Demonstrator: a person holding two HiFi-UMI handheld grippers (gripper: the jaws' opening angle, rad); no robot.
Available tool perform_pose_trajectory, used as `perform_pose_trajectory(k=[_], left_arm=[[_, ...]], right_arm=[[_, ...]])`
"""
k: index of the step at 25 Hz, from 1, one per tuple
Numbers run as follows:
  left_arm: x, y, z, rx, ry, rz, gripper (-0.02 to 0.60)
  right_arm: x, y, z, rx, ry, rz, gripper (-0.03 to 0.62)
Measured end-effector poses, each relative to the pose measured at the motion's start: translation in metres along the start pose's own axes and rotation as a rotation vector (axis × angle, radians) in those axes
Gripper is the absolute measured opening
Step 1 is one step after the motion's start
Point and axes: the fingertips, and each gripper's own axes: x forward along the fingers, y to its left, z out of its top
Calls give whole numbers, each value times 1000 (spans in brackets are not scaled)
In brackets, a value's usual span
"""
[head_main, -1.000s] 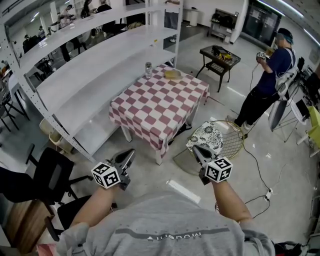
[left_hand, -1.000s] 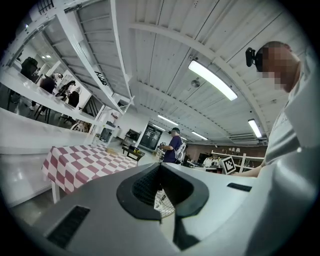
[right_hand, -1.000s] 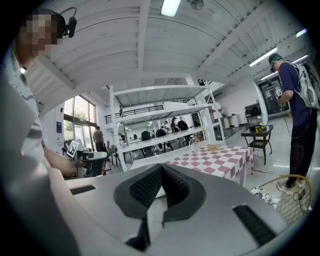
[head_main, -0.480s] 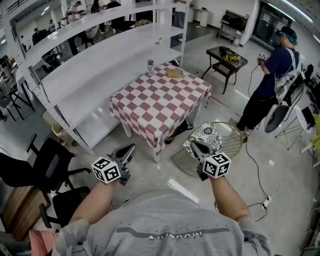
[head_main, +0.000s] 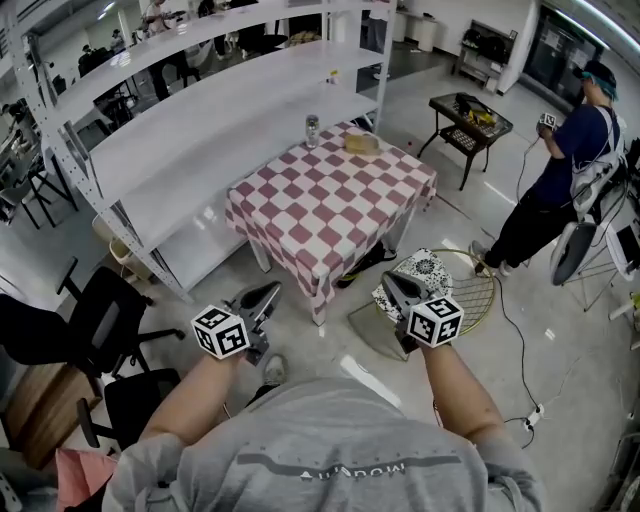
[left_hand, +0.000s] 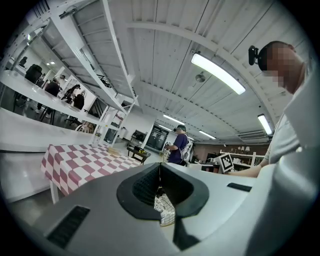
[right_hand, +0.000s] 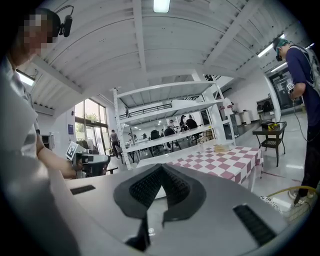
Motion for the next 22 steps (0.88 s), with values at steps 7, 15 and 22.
perform_pose_trajectory(k=[7,15,22], left_arm=[[25,59,7,-29,12,-63,15],[79,162,53,-24,77,-190,15],[110,230,93,-26,103,-263,15]], right_arm=[[55,-22,-1,15,10,-35,25],[154,-59,25,71,-40,-143,25],[226,-75,50,80,-47,-212,25]])
